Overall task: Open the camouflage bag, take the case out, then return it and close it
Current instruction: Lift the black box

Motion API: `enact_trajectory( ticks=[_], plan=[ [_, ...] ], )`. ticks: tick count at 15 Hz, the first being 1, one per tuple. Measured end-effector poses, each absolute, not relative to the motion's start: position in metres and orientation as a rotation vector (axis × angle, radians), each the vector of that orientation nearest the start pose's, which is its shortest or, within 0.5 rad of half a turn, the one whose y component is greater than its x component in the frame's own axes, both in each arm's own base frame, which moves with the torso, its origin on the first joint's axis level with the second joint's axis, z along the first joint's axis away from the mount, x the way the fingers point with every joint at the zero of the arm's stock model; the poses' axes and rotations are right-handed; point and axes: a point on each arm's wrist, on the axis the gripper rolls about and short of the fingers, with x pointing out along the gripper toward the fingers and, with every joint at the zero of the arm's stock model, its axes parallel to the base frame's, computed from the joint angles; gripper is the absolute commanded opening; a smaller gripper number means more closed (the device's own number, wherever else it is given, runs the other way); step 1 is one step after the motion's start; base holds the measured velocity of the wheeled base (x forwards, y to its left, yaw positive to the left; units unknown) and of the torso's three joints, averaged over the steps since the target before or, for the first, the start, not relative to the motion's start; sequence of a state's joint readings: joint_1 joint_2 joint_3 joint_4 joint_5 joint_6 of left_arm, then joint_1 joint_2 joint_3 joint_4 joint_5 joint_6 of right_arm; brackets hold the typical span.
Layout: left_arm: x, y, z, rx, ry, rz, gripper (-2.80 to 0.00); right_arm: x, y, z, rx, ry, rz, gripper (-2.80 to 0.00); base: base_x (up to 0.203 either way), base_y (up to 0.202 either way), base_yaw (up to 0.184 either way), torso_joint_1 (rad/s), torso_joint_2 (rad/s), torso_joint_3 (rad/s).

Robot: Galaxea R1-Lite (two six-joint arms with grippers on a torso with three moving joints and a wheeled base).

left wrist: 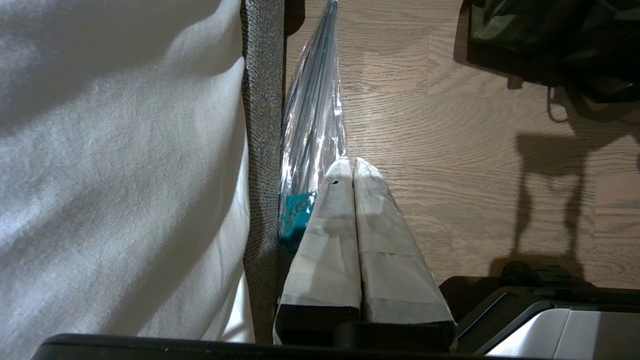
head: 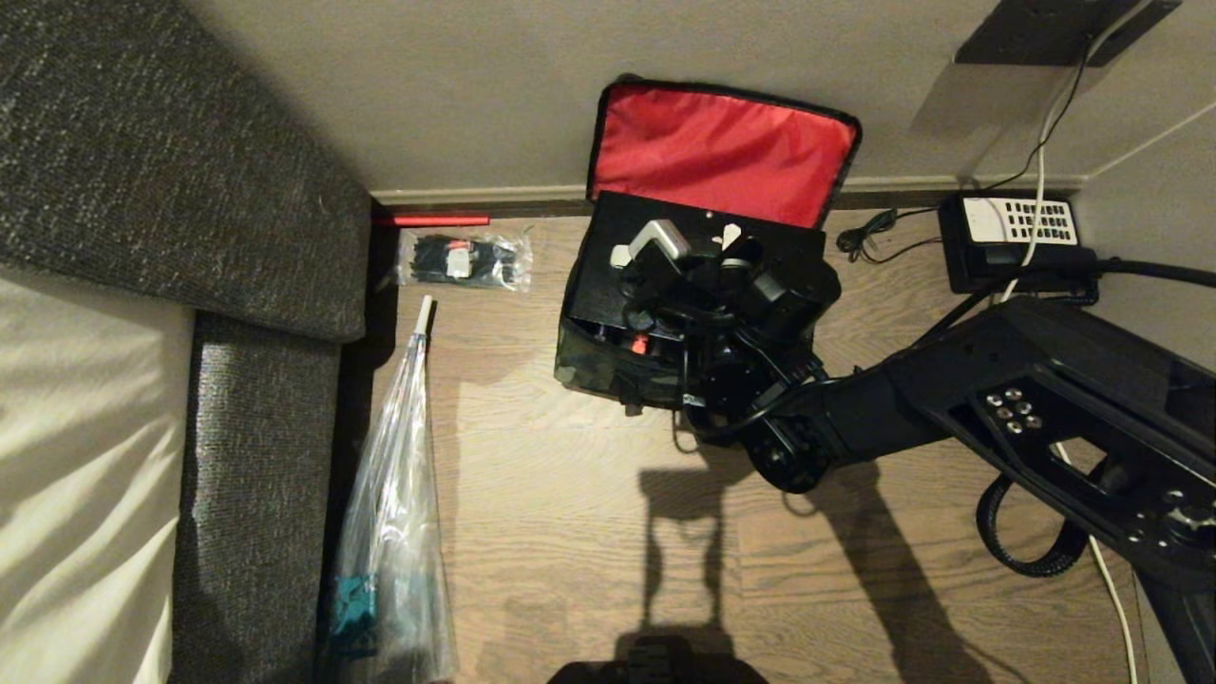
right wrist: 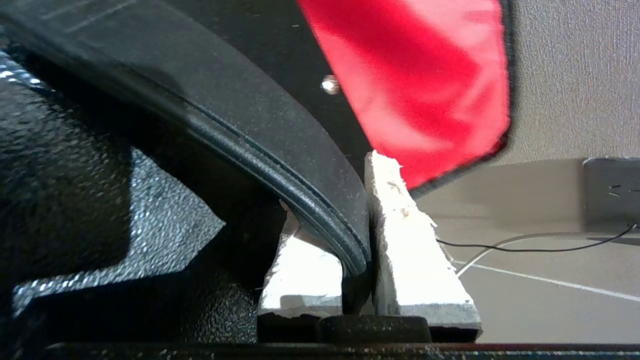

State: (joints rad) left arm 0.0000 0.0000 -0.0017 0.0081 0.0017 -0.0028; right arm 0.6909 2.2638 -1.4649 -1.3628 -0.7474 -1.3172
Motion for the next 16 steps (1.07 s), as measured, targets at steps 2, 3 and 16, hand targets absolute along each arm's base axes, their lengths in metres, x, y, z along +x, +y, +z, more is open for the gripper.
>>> enact_trajectory(
  ticks=[2, 3, 16],
  plan=[
    [-0.023, 0.000, 0.075, -0.003, 0.006, 0.002, -2.80, 0.353, 0.273, 0.216, -0.913, -0.320, -0.322, -2.80, 0.000, 0.000, 0.000, 0.000, 0.00, 0.000],
    [-0.023, 0.000, 0.075, -0.003, 0.006, 0.002, -2.80, 0.352, 0.272, 0.219, -0.908, -0.325, -0.325, -2.80, 0.000, 0.000, 0.000, 0.000, 0.00, 0.000],
    [-0.023, 0.000, 0.075, -0.003, 0.006, 0.002, -2.80, 0.371, 0.284, 0.183, -0.900, -0.283, -0.293, -2.80, 0.000, 0.000, 0.000, 0.000, 0.00, 0.000]
  ],
)
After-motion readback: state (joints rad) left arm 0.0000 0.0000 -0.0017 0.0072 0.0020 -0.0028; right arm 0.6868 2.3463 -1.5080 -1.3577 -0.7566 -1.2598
